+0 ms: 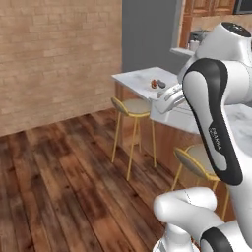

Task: Retrieve the tupperware and aluminum foil from the cabinet and place them on the dining counter near the plate with hot dog and eggplant to prepare for storing leftovers.

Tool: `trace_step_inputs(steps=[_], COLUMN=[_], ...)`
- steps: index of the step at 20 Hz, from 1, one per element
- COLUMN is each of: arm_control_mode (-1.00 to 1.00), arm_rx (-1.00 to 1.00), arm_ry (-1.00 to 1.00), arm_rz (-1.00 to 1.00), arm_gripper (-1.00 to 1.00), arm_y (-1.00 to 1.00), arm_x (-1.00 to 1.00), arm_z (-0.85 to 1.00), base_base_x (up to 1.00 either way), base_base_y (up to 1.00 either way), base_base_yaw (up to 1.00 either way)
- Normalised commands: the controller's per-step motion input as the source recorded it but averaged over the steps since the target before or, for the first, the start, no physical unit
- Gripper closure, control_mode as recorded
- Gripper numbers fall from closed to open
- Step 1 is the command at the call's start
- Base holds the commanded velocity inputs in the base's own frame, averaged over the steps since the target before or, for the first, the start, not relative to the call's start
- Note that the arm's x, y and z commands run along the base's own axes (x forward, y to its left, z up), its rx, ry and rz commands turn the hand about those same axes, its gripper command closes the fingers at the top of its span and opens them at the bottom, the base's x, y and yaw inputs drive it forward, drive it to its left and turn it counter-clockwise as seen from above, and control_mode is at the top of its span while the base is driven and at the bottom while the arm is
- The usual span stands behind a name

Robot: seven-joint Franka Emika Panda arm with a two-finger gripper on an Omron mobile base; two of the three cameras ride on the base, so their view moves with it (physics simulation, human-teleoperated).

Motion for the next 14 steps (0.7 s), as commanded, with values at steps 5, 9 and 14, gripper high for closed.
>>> trace_step_inputs(steps=[5, 9, 14], arm_control_mode=[1.0, 1.0, 1.0], arm_rx=[0.0, 0.0, 0.0], arm_ry=[0.0, 0.0, 0.0], arm_rz=[0.0, 0.0, 0.0], arm_gripper=[1.0, 1.0, 1.0], arm_y=[0.0, 0.0, 0.0], arm_x=[0.0, 0.0, 0.0], arm_z=[0.0, 0.0, 0.0], base_base_x=[1.0, 1.0, 1.0], base_base_y=[0.99, 1.0, 1.0], base_base_yaw=[-0.48, -0.48, -0.49])
